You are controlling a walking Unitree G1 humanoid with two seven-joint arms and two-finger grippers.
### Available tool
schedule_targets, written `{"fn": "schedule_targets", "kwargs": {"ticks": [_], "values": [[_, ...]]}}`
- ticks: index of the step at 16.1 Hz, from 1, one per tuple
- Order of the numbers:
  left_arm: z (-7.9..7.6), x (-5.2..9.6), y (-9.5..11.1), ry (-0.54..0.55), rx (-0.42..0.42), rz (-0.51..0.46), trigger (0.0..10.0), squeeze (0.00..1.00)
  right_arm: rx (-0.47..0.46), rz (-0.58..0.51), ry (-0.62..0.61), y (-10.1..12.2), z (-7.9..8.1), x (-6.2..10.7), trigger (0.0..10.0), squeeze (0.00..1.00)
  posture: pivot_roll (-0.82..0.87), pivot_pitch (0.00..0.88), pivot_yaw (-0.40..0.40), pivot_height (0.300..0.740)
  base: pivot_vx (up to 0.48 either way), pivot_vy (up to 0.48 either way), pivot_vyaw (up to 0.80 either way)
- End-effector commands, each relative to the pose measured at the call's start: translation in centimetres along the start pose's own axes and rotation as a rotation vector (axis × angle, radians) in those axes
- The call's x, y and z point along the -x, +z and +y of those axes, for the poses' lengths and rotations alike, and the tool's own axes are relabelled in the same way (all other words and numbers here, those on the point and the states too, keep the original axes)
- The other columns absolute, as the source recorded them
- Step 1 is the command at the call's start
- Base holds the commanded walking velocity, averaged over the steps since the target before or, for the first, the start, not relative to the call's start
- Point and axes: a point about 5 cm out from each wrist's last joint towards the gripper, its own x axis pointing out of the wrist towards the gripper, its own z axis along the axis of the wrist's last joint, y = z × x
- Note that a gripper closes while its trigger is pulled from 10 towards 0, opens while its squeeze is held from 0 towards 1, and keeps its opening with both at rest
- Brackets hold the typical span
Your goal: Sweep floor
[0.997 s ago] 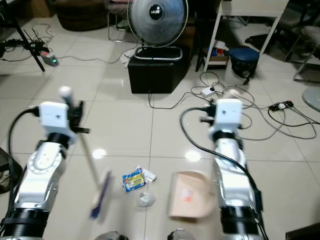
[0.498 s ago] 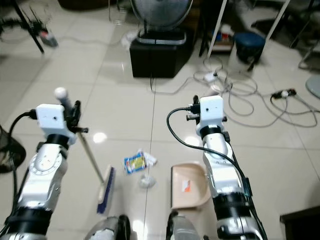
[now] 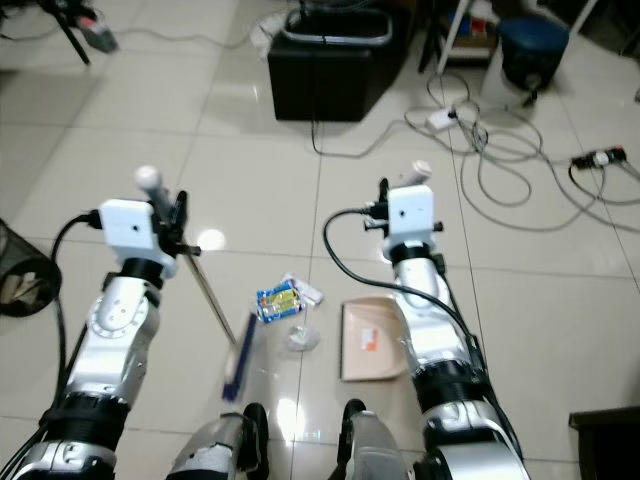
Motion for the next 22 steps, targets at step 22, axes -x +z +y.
{"fn": "schedule_targets", "kwargs": {"ticks": [22], "values": [[-5.1, -0.8, 1.5, -0.624, 0.342, -0.027, 10.0, 0.00, -0.193, -0.020, 0.087, -1.0, 3.9, 1.0, 10.0, 0.00, 0.04, 0.259, 0.069, 0.740, 0.000, 0.000, 0.00]]}}
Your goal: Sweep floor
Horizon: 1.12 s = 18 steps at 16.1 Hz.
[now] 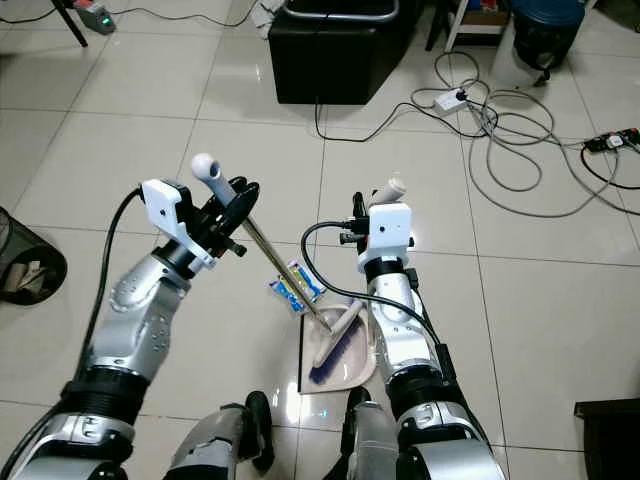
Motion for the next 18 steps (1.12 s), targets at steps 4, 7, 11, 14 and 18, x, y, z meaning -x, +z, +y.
{"fn": "schedule_targets", "kwargs": {"ticks": [4, 7, 11, 14, 18], "values": [[0.5, -1.0, 3.1, -0.117, 0.032, -0.065, 10.0, 0.00, -0.035, -0.032, 0.014, 0.4, 0.0, -0.3, 10.0, 0.00, 0.04, 0.233, 0.072, 0.740, 0.000, 0.000, 0.00], [2.7, -1.8, 7.5, -0.070, -0.008, -0.193, 10.0, 0.00, -0.032, -0.021, 0.010, -0.1, -0.3, 0.2, 10.0, 0.00, 0.04, 0.219, 0.076, 0.740, 0.000, 0.000, 0.00], [5.3, -1.4, 9.4, 0.071, -0.157, -0.236, 10.0, 0.00, -0.032, -0.009, 0.006, -0.6, -0.5, 0.7, 10.0, 0.00, 0.04, 0.210, 0.079, 0.740, 0.000, 0.000, 0.00], [7.5, 0.2, 9.0, 0.275, -0.303, -0.206, 10.0, 0.00, -0.039, -0.004, 0.003, -0.7, -0.5, 0.8, 10.0, 0.00, 0.04, 0.206, 0.077, 0.740, 0.000, 0.000, 0.00], [9.8, 2.5, 7.0, 0.487, -0.470, -0.067, 10.0, 0.00, -0.138, -0.049, -0.011, -0.2, -0.7, 0.9, 10.0, 0.00, 0.04, 0.196, 0.081, 0.740, 0.000, 0.000, 0.00]]}}
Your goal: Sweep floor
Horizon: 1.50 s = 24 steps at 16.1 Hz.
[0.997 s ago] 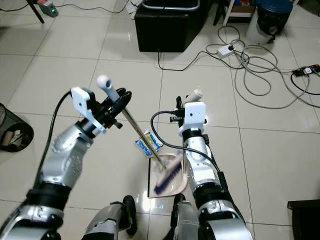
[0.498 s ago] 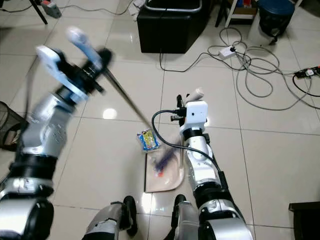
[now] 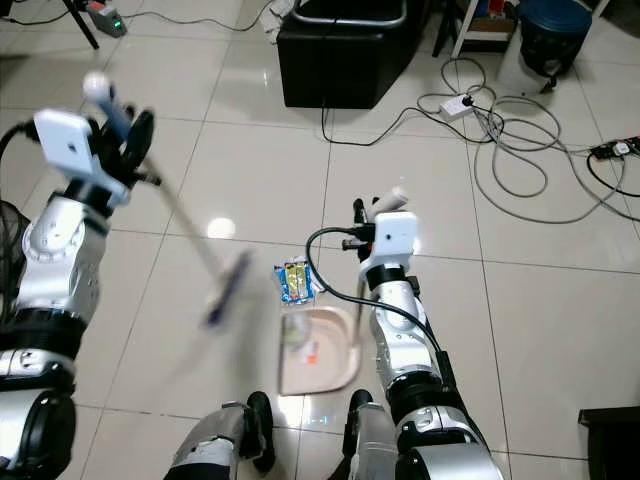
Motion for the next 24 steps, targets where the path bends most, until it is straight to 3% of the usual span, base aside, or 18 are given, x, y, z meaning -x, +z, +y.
{"fn": "schedule_targets", "kwargs": {"ticks": [1, 5, 8, 9, 11, 12, 13, 16, 19, 22, 24], "values": [[1.1, 0.3, 0.1, 0.060, -0.056, -0.012, 10.0, 0.00, -0.065, -0.050, -0.013, 0.5, -0.1, 0.2, 10.0, 0.00, 0.04, 0.196, 0.081, 0.740, 0.000, 0.000, 0.00], [3.8, 1.8, -0.7, 0.191, -0.214, 0.042, 10.0, 0.00, -0.177, -0.087, -0.001, 0.6, -0.2, 0.9, 10.0, 0.00, 0.04, 0.160, 0.079, 0.740, 0.000, 0.000, 0.00], [5.7, 3.1, -1.2, 0.241, -0.267, 0.096, 10.0, 0.00, -0.198, -0.140, -0.008, 2.1, -0.7, 0.0, 10.0, 0.00, 0.04, 0.136, 0.081, 0.740, 0.000, 0.000, 0.00], [5.6, 3.4, -1.6, 0.212, -0.256, 0.108, 10.0, 0.00, -0.181, -0.156, -0.031, 3.1, -1.1, -0.7, 10.0, 0.00, 0.04, 0.125, 0.079, 0.740, 0.000, 0.000, 0.00], [4.5, 4.5, -3.9, 0.154, -0.127, 0.254, 10.0, 0.00, -0.117, -0.191, -0.081, 5.7, -2.1, -2.2, 10.0, 0.00, 0.01, 0.101, 0.078, 0.740, 0.000, 0.000, 0.00], [3.8, 5.1, -4.3, 0.141, -0.082, 0.267, 10.0, 0.00, -0.083, -0.222, -0.076, 7.4, -2.5, -2.8, 10.0, 0.00, 0.01, 0.094, 0.077, 0.740, 0.000, 0.000, 0.00], [2.5, 5.8, -4.2, 0.145, -0.035, 0.236, 10.0, 0.00, -0.059, -0.246, -0.078, 9.5, -3.1, -3.2, 10.0, 0.00, 0.00, 0.080, 0.068, 0.740, 0.000, 0.000, 0.00], [1.0, 6.1, -3.7, 0.182, 0.020, 0.194, 10.0, 0.00, -0.022, -0.235, -0.105, 11.8, -3.7, -3.6, 10.0, 0.00, -0.01, 0.071, 0.062, 0.740, 0.000, 0.000, 0.27], [1.7, 6.7, -2.9, 0.238, -0.019, 0.189, 10.0, 0.00, -0.191, -0.294, -0.197, 14.2, -4.2, -3.3, 10.0, 0.00, 0.00, 0.061, 0.068, 0.740, 0.000, 0.000, 0.80], [2.1, 6.8, -2.5, 0.262, -0.023, 0.190, 10.0, 0.00, -0.294, -0.309, -0.223, 14.6, -4.5, -3.1, 10.0, 0.00, 0.00, 0.059, 0.070, 0.740, 0.000, 0.000, 0.80], [1.4, 6.9, -2.5, 0.242, -0.024, 0.203, 10.0, 0.00, -0.363, -0.309, -0.230, 14.7, -4.6, -2.8, 10.0, 0.00, 0.00, 0.059, 0.077, 0.740, 0.000, 0.000, 0.78]]}}
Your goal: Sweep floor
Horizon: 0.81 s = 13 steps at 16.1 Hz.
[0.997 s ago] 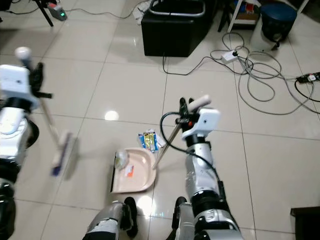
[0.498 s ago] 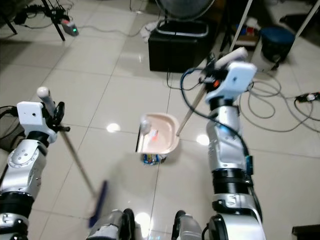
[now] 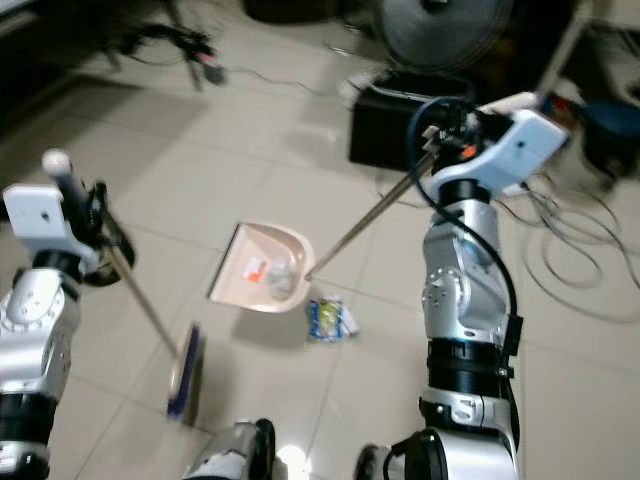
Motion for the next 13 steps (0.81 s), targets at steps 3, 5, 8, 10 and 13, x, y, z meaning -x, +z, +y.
{"fn": "schedule_targets", "kwargs": {"ticks": [3, 5, 8, 10, 13], "values": [[-0.3, 0.1, 1.1, 0.004, -0.014, -0.039, 10.0, 0.00, -0.050, -0.044, 0.028, 1.5, 1.1, -0.4, 10.0, 0.00, 0.00, 0.064, 0.079, 0.740, 0.000, 0.000, 0.78], [-1.0, 0.4, 1.3, -0.034, -0.010, -0.042, 10.0, 0.00, -0.008, -0.047, 0.044, 1.9, 1.3, -0.5, 10.0, 0.00, 0.00, 0.065, 0.078, 0.740, 0.000, 0.000, 0.78], [-2.3, 0.7, 1.7, -0.089, -0.021, -0.050, 10.0, 0.00, 0.043, -0.046, 0.040, 2.2, 1.4, -0.6, 10.0, 0.00, 0.00, 0.060, 0.081, 0.740, 0.223, 0.000, 0.00], [-2.8, 0.8, 1.5, -0.101, -0.048, -0.035, 10.0, 0.00, 0.045, -0.053, 0.040, 2.5, 1.5, -0.8, 10.0, 0.00, 0.00, 0.059, 0.085, 0.740, 0.411, 0.000, 0.00], [-3.1, 1.3, 1.1, -0.101, -0.052, -0.015, 10.0, 0.00, 0.047, -0.054, 0.037, 2.7, 1.5, -1.0, 10.0, 0.00, 0.00, 0.061, 0.083, 0.740, 0.442, 0.000, 0.00]]}}
